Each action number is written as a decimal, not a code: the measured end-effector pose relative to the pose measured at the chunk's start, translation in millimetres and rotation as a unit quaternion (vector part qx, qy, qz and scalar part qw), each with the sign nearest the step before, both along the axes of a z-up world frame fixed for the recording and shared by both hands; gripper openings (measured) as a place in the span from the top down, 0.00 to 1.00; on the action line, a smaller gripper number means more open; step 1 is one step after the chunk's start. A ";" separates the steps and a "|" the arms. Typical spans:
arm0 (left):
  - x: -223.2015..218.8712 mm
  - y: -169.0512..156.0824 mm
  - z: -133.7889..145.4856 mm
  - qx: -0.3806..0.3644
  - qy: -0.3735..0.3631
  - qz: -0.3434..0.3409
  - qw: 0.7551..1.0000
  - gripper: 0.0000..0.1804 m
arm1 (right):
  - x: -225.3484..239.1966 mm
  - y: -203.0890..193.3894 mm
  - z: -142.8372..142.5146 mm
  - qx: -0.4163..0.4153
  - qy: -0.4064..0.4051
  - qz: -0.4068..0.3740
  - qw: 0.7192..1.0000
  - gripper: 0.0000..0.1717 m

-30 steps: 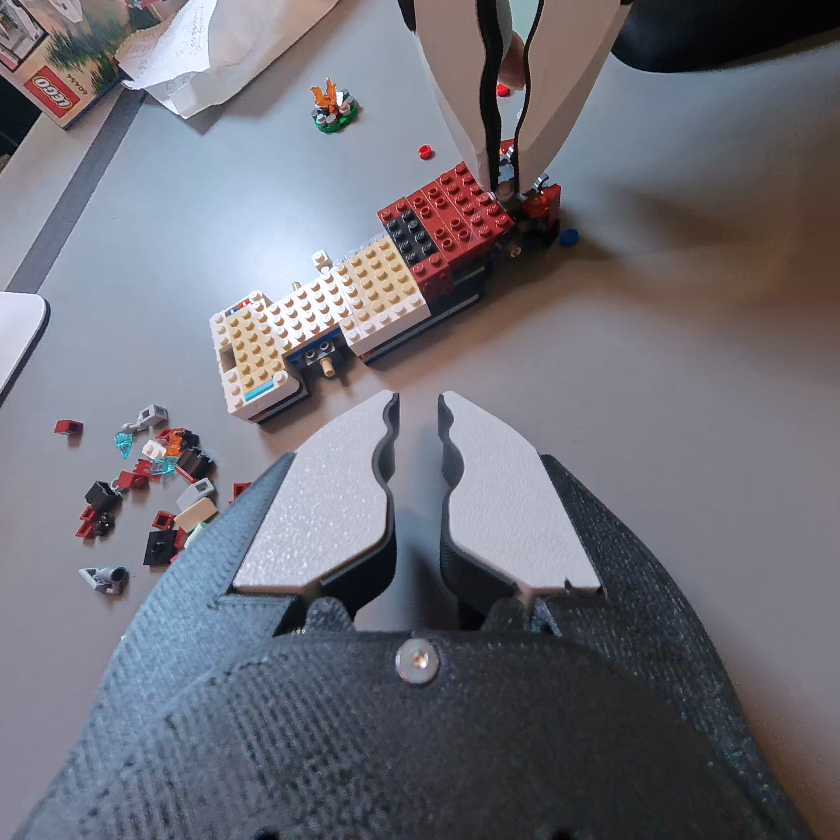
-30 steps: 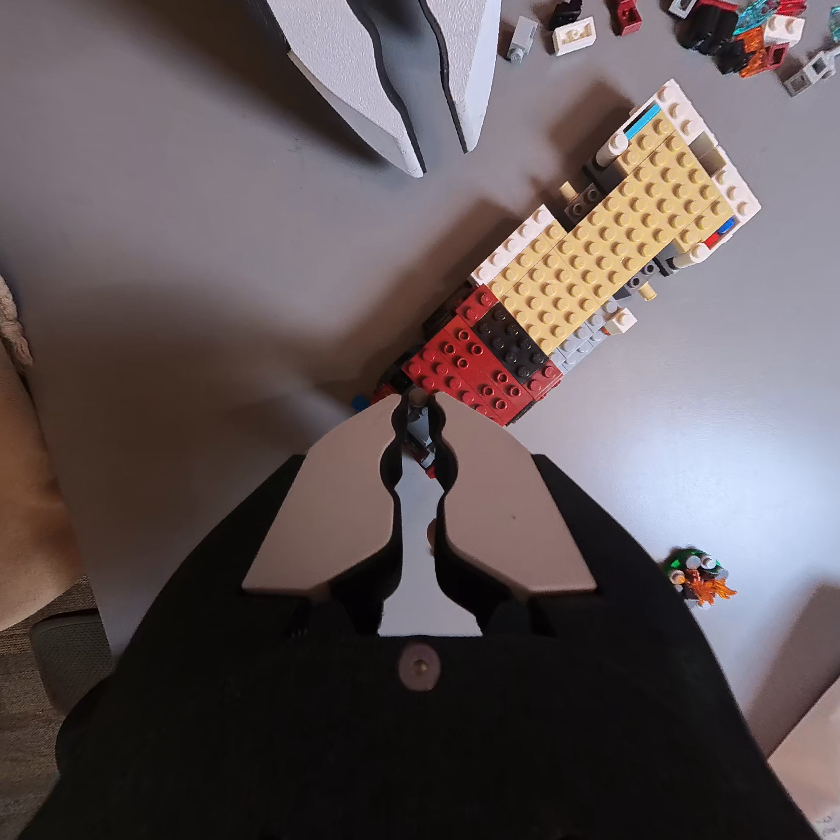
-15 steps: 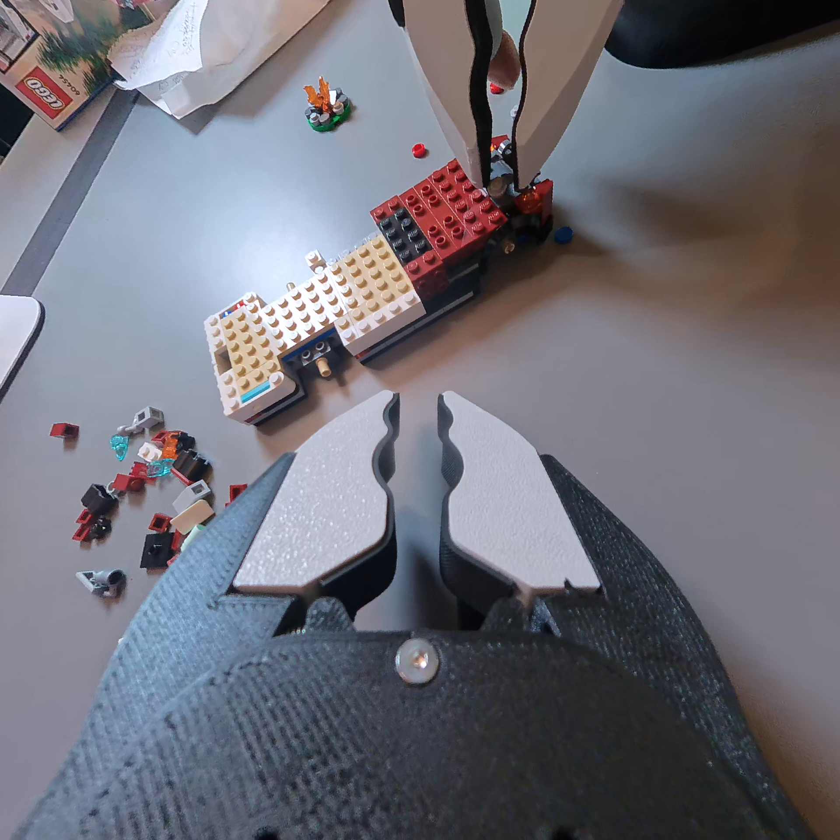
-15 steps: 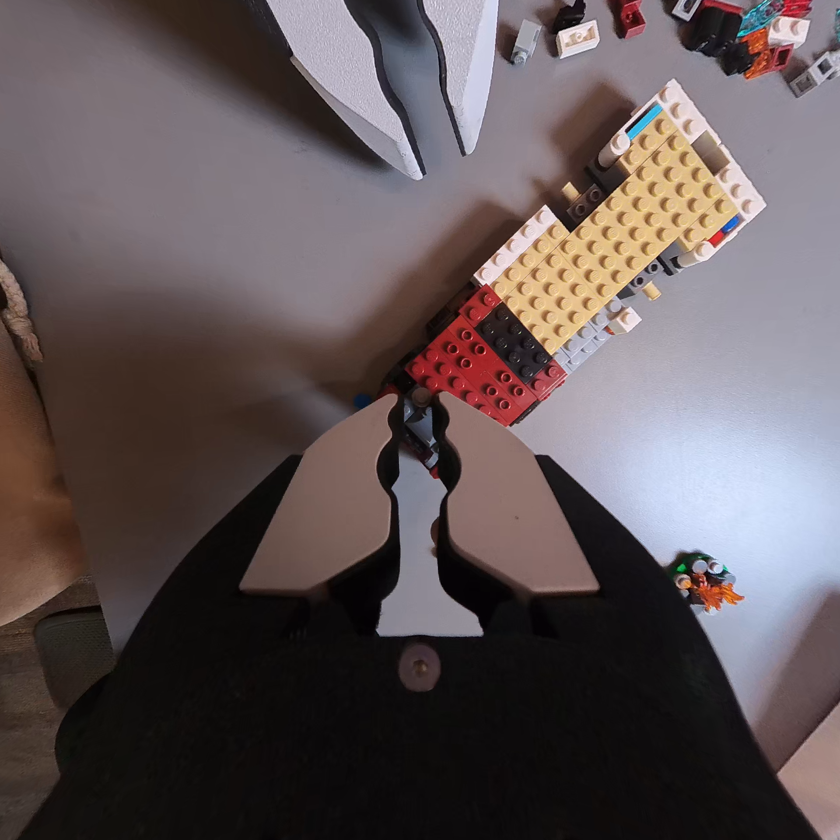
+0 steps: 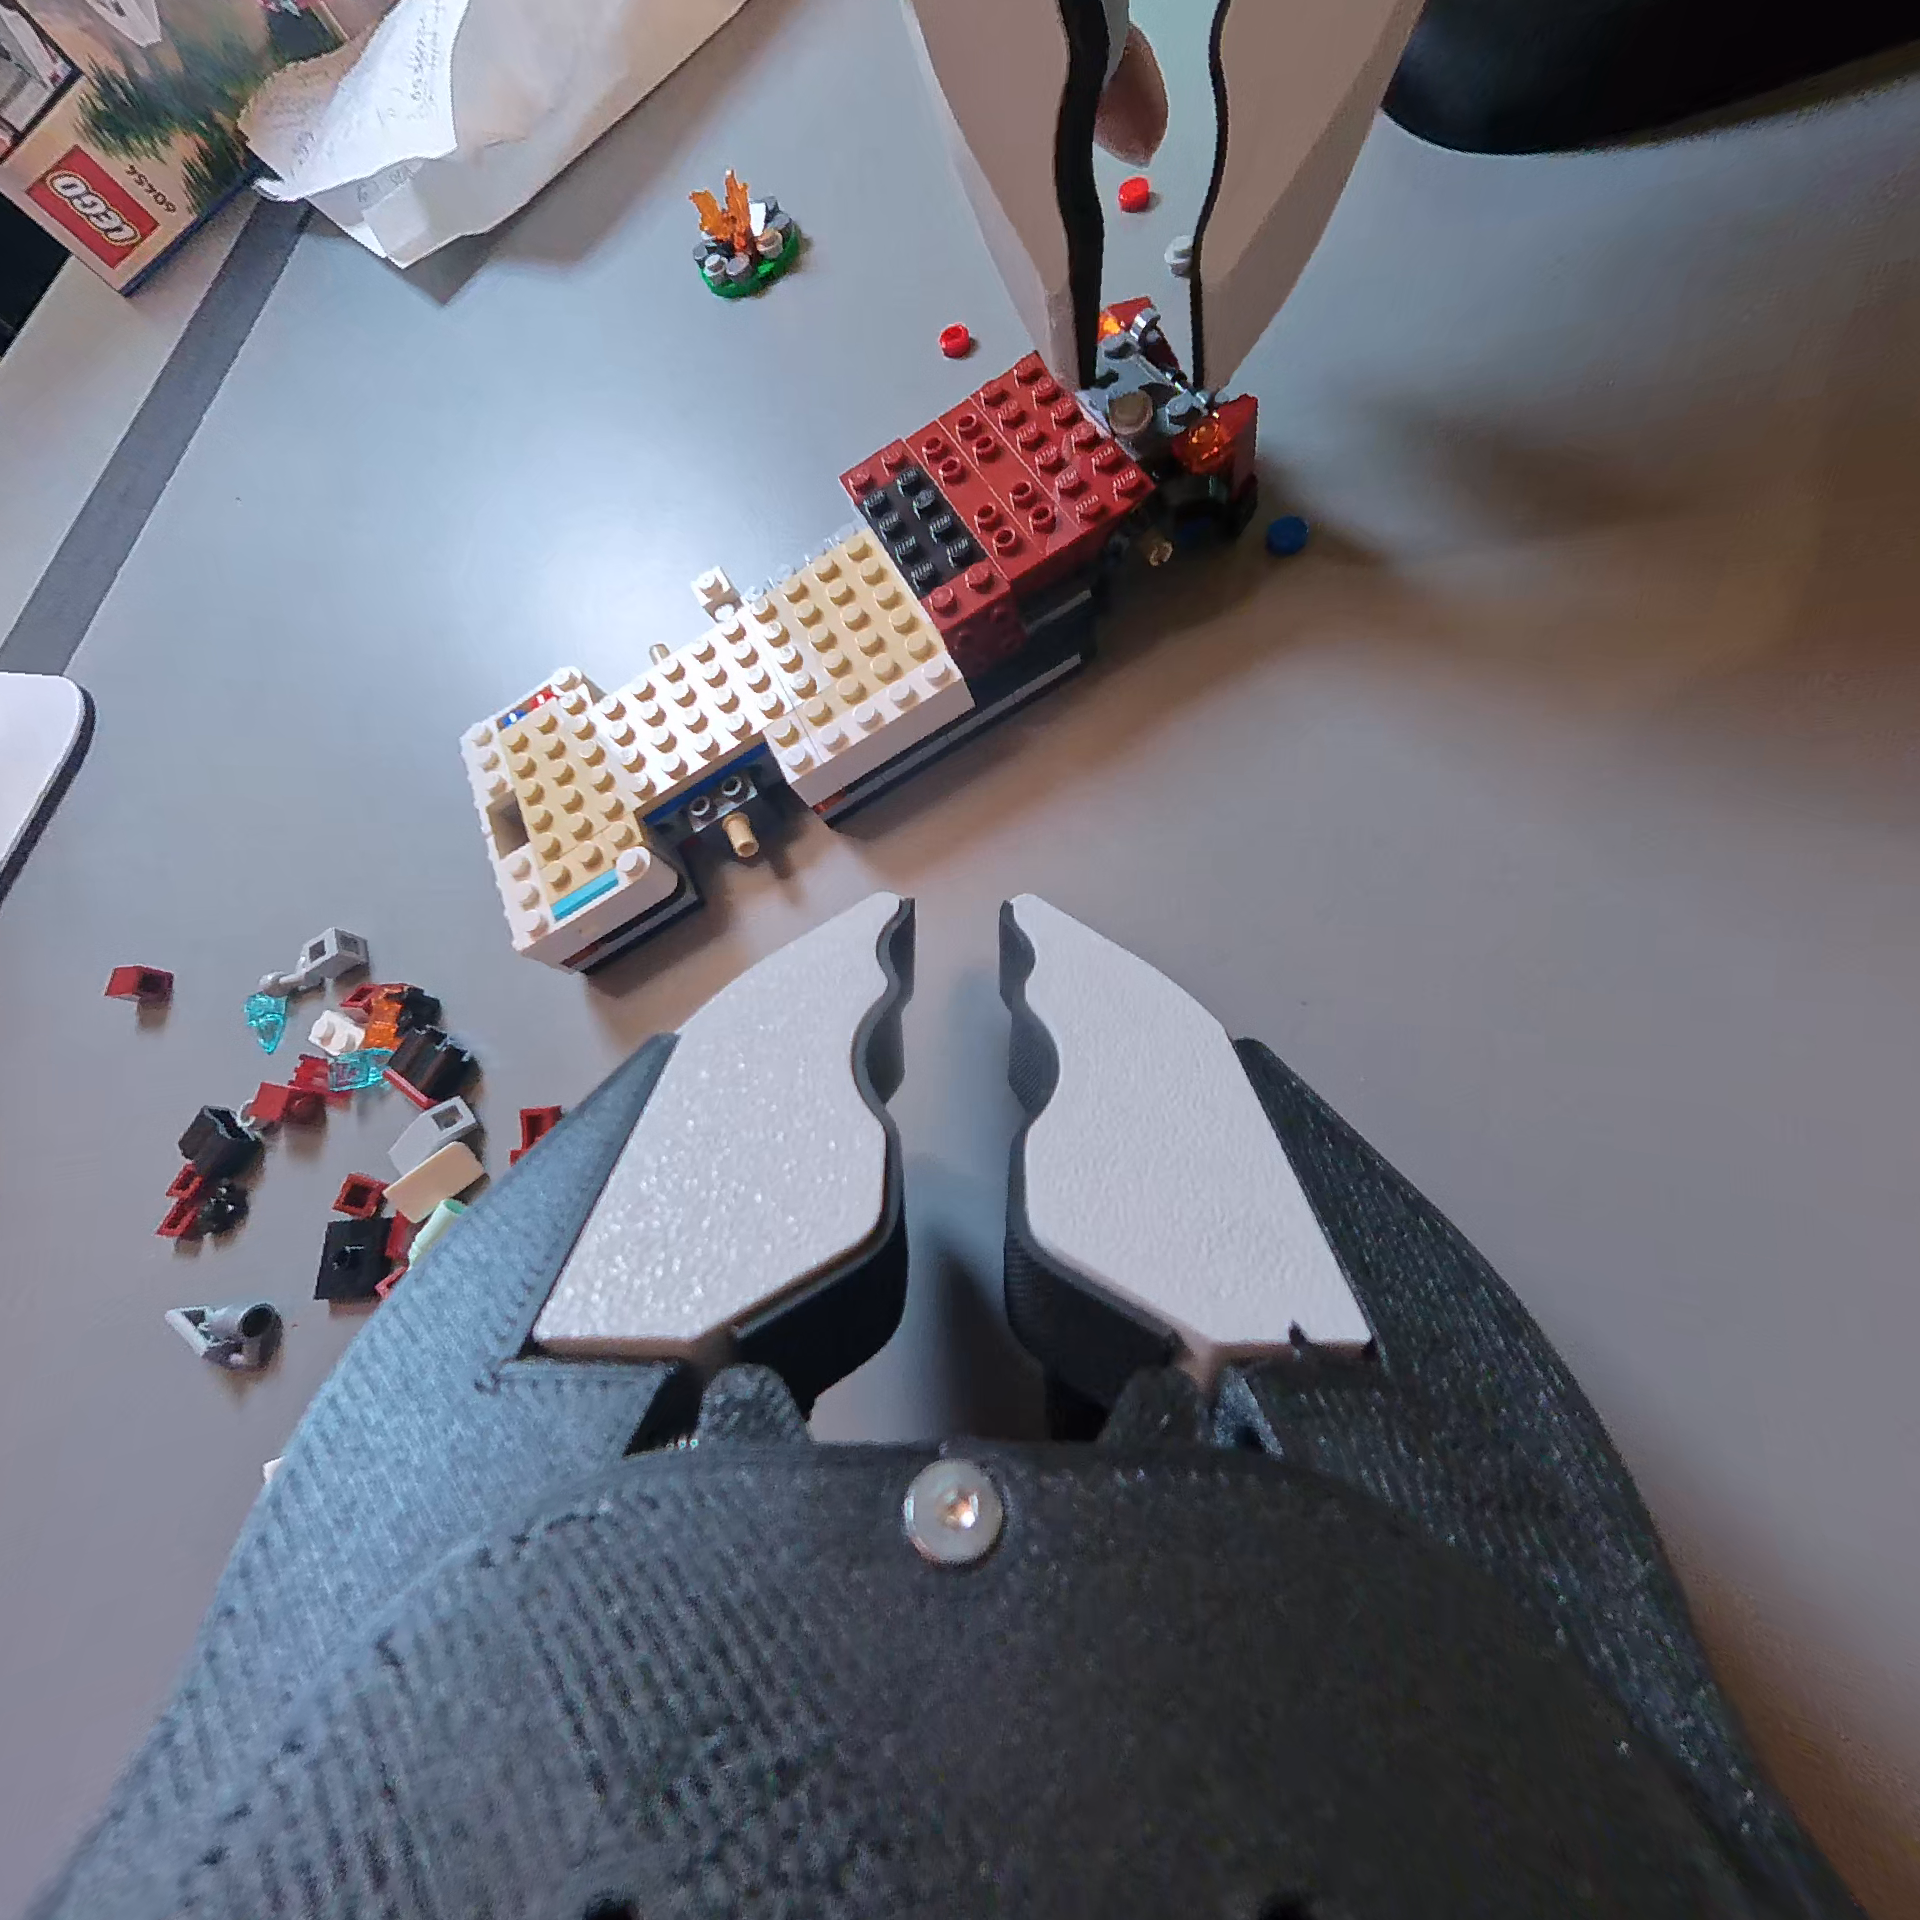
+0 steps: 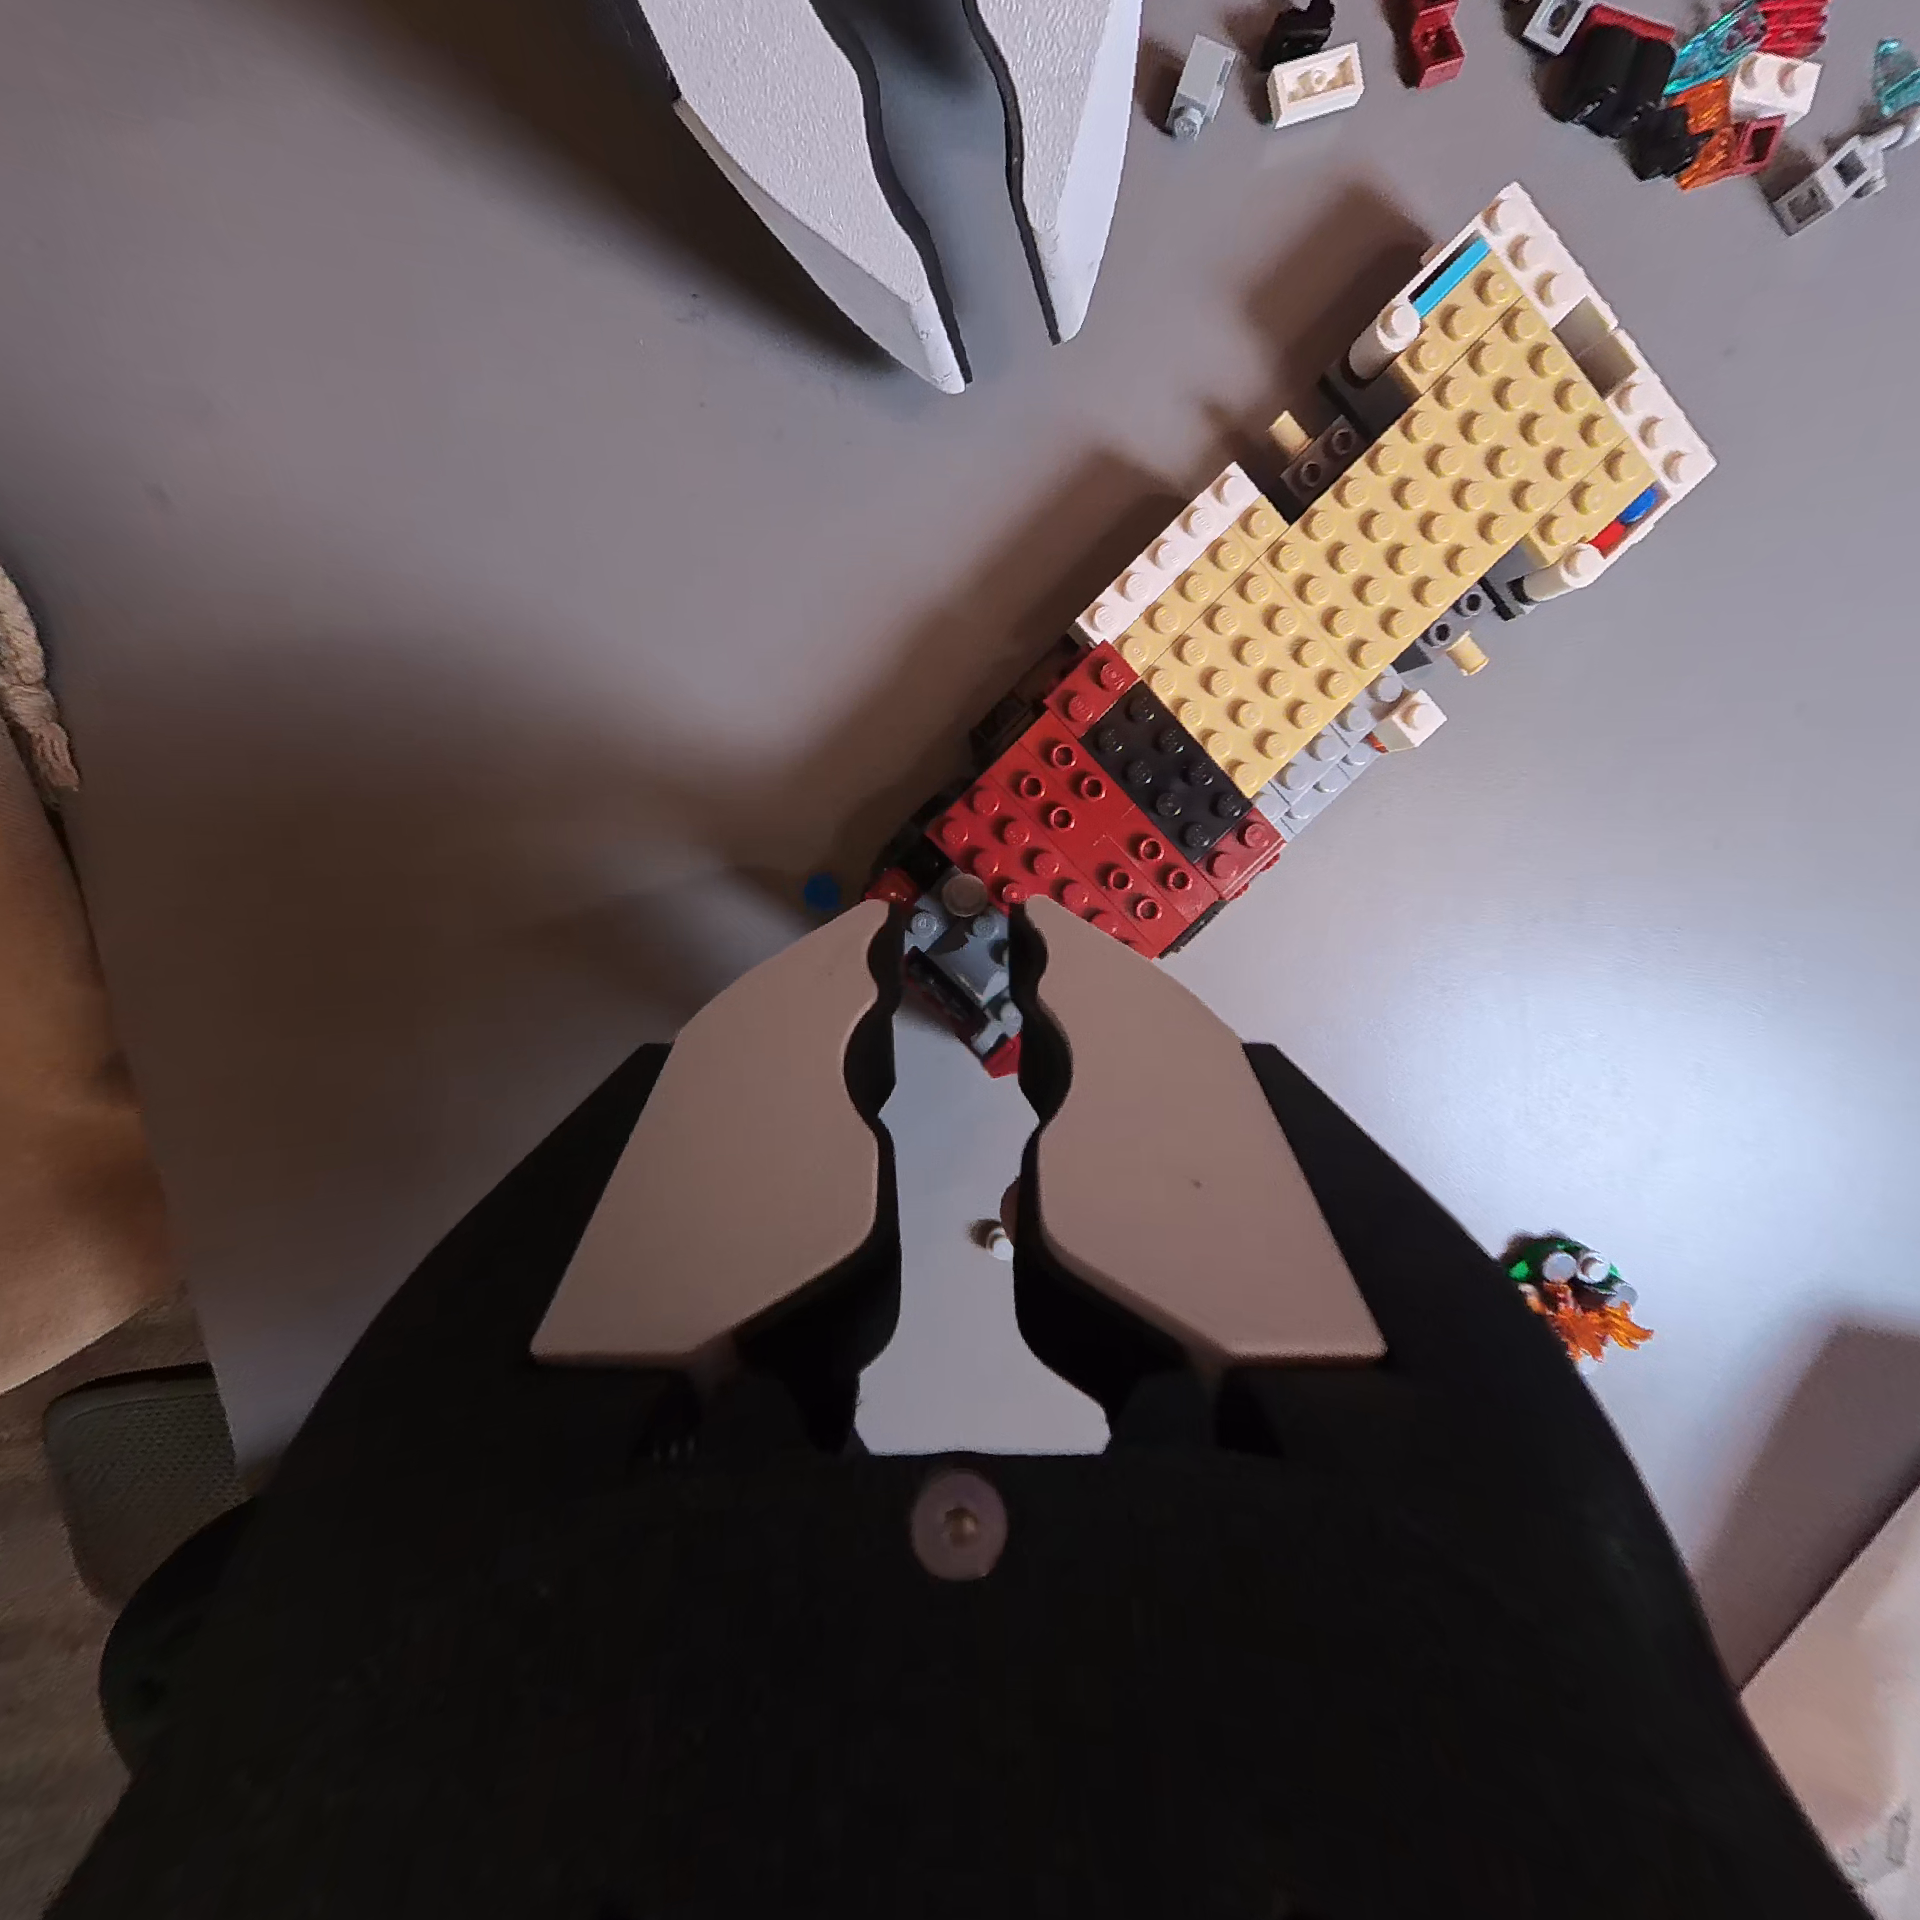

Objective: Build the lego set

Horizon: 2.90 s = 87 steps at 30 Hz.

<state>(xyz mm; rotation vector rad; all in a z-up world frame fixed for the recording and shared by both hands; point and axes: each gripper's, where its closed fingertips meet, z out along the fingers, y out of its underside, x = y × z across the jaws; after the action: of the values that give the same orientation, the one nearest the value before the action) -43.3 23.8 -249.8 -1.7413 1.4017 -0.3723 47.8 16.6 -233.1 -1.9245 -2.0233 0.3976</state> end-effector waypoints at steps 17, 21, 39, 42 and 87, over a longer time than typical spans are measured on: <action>-0.3 -0.2 -1.6 -0.001 0.003 -0.001 1.000 0.92 | -2.1 -1.1 -3.6 -0.005 0.004 0.005 1.000 1.00; -0.8 0.1 -1.7 -0.001 0.004 -0.001 1.000 0.92 | -1.8 -1.9 -4.2 -0.001 -0.004 0.011 1.000 0.99; 0.3 -2.0 -4.3 -0.004 0.010 -0.006 1.000 0.92 | -5.5 -9.5 -3.2 0.027 0.014 0.006 0.999 0.92; 0.3 -1.9 -4.2 -0.003 0.010 -0.005 1.000 0.92 | -5.2 -8.1 -4.9 0.030 0.013 0.004 0.999 0.93; -0.5 -4.1 -7.1 -0.010 0.015 -0.013 1.000 0.92 | 3.7 -3.7 0.0 0.015 -0.015 0.063 0.998 0.96</action>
<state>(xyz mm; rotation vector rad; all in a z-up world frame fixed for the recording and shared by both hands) -43.8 19.7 -257.0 -1.7525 1.4472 -0.3760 51.5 12.9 -233.1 -1.8021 -2.1653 0.3689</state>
